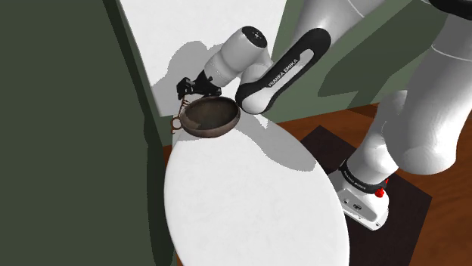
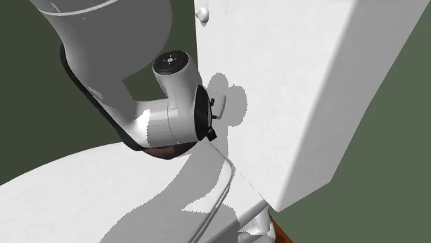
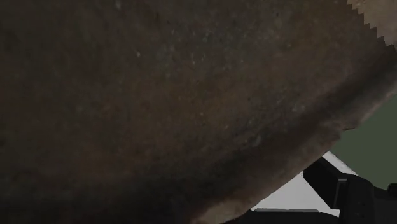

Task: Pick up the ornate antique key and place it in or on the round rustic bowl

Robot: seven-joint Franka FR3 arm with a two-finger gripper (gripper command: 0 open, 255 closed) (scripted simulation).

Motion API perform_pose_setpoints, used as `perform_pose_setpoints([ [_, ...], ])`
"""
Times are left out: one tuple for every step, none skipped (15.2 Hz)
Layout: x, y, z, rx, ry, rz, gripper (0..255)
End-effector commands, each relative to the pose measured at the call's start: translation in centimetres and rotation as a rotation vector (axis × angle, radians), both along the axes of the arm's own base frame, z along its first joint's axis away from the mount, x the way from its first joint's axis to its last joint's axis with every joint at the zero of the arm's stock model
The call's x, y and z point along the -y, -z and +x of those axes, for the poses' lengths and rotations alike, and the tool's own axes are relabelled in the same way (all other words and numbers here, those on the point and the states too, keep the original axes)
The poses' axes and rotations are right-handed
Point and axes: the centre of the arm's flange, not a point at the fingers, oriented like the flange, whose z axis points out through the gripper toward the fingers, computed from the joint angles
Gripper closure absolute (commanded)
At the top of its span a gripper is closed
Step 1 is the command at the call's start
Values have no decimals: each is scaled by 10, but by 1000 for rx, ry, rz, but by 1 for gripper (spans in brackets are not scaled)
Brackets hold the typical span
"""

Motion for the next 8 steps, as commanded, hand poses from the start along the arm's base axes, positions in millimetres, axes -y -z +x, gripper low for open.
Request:
perform_pose_setpoints([
  [-9, 7, -15, 56, -63, -25, 0],
  [-11, 11, -12, 56, -63, -25, 0],
  [-12, 15, -9, 56, -63, -25, 0],
  [-14, 19, -6, 56, -63, -25, 0],
  [-16, 23, -3, 56, -63, -25, 0],
  [-17, 27, 0, 56, -63, -25, 0],
  [-19, 33, 5, 56, -63, -25, 0],
  [-19, 33, 5, 56, -63, -25, 0],
])
